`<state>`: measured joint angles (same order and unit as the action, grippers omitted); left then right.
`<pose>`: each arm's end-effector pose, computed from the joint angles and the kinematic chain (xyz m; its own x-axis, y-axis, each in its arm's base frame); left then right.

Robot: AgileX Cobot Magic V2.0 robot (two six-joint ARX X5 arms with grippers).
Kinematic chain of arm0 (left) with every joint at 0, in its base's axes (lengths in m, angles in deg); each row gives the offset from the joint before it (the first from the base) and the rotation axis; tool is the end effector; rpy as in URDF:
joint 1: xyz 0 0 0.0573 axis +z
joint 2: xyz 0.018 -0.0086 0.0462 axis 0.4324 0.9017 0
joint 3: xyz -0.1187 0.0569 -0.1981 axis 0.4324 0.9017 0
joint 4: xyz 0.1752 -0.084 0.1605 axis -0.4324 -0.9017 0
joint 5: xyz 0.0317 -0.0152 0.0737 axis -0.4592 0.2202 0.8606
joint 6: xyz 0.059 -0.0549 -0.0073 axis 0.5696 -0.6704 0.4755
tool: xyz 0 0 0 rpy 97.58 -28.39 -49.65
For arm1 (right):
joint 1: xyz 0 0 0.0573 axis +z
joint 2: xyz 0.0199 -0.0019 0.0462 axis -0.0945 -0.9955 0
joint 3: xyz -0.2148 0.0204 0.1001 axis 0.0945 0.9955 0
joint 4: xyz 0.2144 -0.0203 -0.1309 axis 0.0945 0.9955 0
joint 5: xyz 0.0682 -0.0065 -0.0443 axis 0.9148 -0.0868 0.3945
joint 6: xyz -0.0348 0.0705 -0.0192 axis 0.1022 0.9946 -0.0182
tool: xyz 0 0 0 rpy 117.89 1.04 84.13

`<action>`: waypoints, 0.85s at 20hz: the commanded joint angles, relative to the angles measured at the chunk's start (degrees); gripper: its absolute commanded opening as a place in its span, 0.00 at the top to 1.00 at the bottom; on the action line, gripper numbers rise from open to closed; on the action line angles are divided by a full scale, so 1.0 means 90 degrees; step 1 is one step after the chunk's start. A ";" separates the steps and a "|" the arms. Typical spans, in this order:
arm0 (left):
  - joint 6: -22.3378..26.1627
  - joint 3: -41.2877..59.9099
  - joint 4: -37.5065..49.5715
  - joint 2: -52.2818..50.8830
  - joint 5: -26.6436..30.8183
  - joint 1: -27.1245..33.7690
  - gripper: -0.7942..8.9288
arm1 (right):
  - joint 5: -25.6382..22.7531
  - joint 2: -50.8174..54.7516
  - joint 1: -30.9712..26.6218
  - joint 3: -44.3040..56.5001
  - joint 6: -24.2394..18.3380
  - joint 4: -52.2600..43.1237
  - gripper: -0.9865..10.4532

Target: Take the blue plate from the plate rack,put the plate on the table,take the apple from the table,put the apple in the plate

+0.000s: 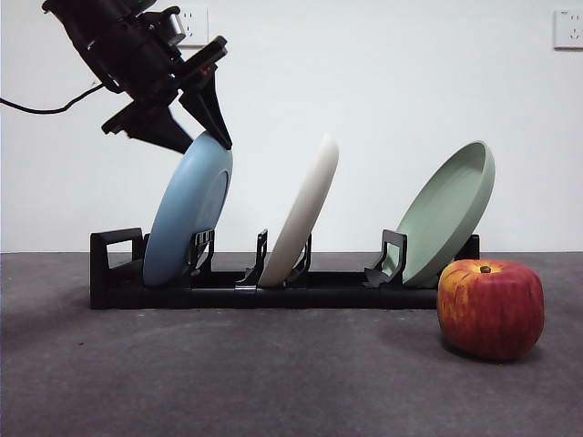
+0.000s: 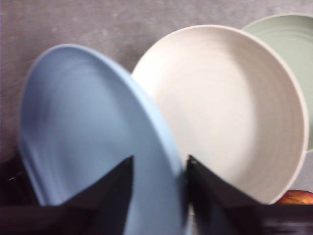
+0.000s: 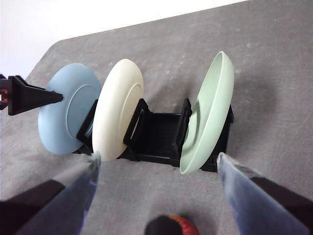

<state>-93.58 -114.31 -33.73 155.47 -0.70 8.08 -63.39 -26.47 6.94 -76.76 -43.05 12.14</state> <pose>0.3763 -0.1449 0.2406 0.5230 -0.5529 -0.6486 0.4349 0.8276 -0.3548 0.2214 0.0347 0.3099 0.7808 0.4510 -0.4323 -0.3302 0.8853 0.3273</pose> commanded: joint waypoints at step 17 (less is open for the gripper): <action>0.0794 -0.3434 -0.3585 -0.0085 -0.0976 -0.0097 0.93 | 0.0012 0.0002 0.0005 -0.0019 -0.0046 -0.0019 0.56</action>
<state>-90.04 -142.40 -63.22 155.27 -9.40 7.55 -63.39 -26.47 6.94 -76.76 -43.03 12.14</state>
